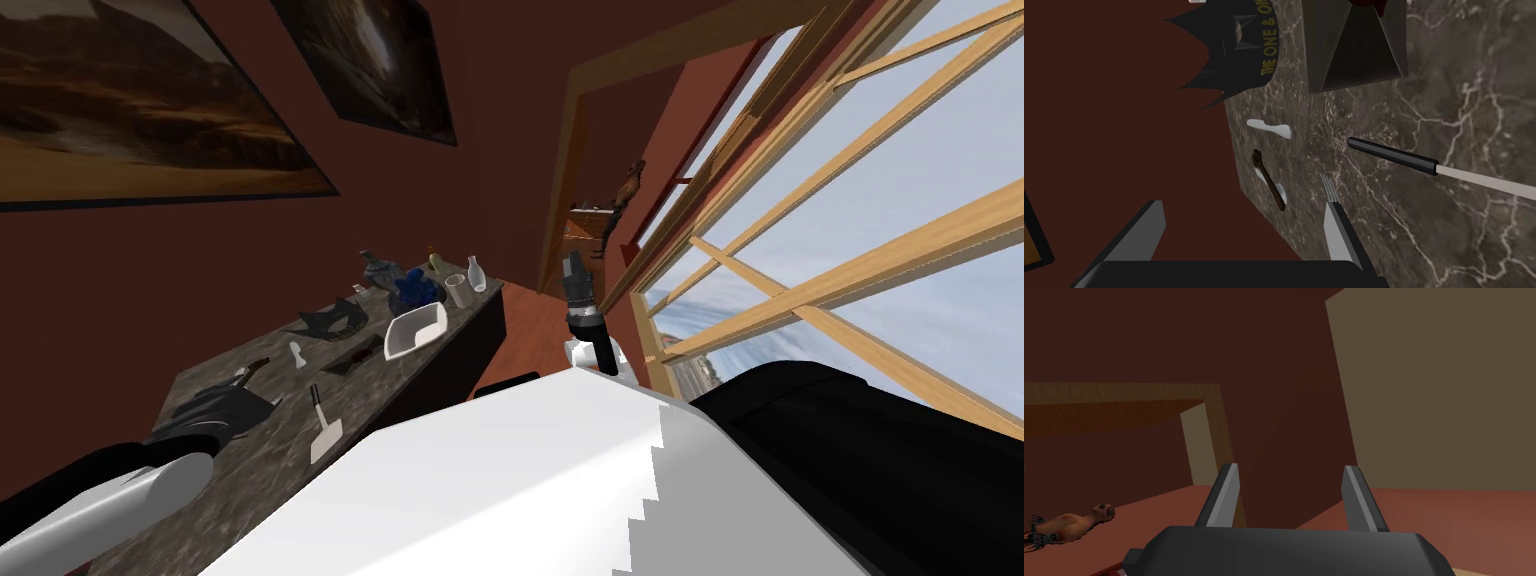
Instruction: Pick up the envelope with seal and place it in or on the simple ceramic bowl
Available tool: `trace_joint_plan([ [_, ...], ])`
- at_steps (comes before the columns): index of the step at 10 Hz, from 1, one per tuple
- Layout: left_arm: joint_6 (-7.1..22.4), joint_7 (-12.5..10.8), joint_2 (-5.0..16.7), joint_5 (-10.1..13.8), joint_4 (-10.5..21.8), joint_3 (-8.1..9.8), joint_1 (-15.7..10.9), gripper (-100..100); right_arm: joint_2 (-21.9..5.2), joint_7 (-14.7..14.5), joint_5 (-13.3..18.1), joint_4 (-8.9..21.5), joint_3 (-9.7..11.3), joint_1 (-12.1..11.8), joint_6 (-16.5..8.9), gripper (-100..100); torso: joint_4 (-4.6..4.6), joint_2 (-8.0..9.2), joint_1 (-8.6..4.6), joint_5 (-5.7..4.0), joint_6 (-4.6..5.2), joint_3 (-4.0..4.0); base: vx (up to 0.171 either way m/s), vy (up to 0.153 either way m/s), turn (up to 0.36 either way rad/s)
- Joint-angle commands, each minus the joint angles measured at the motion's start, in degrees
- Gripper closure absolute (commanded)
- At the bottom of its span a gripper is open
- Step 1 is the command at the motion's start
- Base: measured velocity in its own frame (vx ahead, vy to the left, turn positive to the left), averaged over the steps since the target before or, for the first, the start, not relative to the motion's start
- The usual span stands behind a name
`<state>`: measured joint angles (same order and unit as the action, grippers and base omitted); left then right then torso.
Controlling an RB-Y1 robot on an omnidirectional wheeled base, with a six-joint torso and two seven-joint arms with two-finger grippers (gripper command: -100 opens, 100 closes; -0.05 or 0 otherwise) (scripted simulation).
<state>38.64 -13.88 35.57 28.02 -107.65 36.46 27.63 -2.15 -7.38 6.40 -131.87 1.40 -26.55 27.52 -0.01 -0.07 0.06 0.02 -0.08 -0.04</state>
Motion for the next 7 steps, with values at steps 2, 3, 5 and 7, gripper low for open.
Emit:
trace_joint_plan([
  [2,4.0,-0.37,1.17,1.95,1.58,2.14,0.36,-100,0.0,0.0,0.0,0.0,0.01,0.01,0.0,0,0.0,-0.03,-0.02,-0.01,0.07,-0.01,0.018,-0.008,-0.2],
  [3,5.07,-0.37,1.17,1.95,1.58,2.14,0.36,-100,0.0,0.0,0.0,0.0,0.0,0.0,0.0,0,-0.01,-0.04,-0.01,-0.01,0.02,-0.02,0.011,0.002,0.024],
  [5,8.31,-0.65,2.18,3.87,3.2,4.13,0.87,-100,0.0,0.0,0.0,0.0,0.01,0.01,0.0,0,-0.01,-0.04,-0.01,-0.01,0.06,-0.02,0.023,-0.005,-0.174],
  [7,11.41,-0.92,3.1,5.76,4.8,6.06,1.42,-100,0.0,0.0,0.0,0.0,0.0,0.0,0.0,0,-0.01,-0.02,-0.01,0.0,0.0,-0.01,0.017,-0.005,-0.105],
])
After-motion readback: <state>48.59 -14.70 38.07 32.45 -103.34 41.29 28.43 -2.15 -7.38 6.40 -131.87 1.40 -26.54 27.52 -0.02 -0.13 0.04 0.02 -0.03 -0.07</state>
